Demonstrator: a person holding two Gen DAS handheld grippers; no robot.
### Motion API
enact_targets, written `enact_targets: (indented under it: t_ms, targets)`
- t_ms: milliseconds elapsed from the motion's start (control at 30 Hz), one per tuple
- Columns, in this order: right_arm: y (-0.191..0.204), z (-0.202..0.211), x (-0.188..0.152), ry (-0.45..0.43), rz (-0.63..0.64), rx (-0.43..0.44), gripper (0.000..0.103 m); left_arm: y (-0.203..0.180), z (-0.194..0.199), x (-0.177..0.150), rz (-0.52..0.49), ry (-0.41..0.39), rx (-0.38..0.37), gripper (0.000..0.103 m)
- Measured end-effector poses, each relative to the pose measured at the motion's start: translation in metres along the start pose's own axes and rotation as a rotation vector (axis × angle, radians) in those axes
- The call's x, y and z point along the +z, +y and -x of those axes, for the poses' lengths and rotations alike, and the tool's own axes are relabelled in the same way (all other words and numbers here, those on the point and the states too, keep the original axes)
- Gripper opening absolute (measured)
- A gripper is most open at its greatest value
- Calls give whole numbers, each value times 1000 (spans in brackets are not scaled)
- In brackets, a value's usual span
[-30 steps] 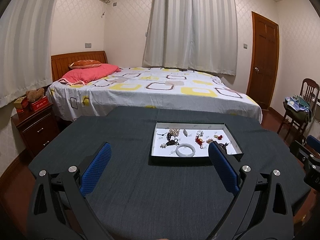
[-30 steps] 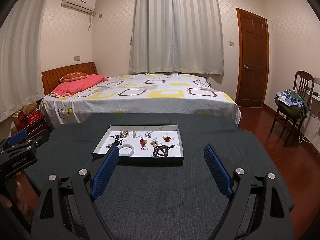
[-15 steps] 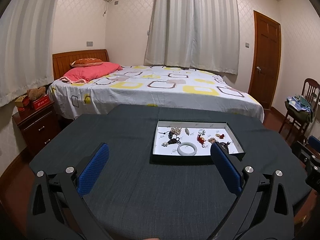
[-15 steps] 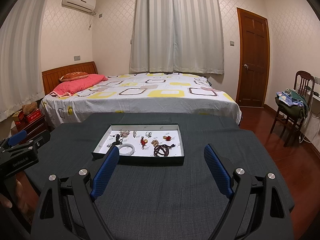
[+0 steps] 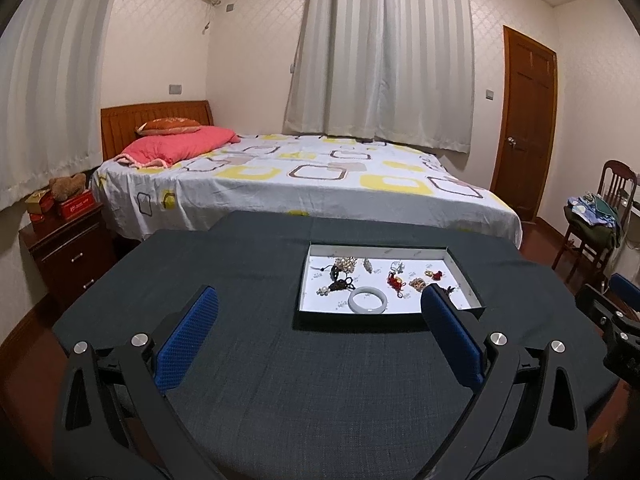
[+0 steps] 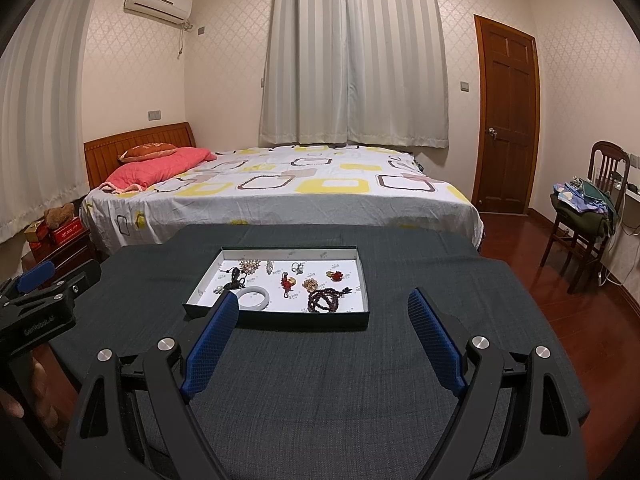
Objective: Organize jewelry
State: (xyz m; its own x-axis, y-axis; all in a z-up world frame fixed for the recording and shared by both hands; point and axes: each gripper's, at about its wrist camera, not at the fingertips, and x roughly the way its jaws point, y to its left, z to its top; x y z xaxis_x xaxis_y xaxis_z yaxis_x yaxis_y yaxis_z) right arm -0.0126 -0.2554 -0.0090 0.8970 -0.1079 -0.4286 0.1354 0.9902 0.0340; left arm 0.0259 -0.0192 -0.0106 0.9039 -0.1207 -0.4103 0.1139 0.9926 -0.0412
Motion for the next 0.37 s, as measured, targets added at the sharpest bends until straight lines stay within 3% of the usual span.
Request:
enact_targets:
  t_ms: [367]
  targets:
    - [4,-2,-7,11,-3,-2,84,6,-9,-2,14,29,10,99]
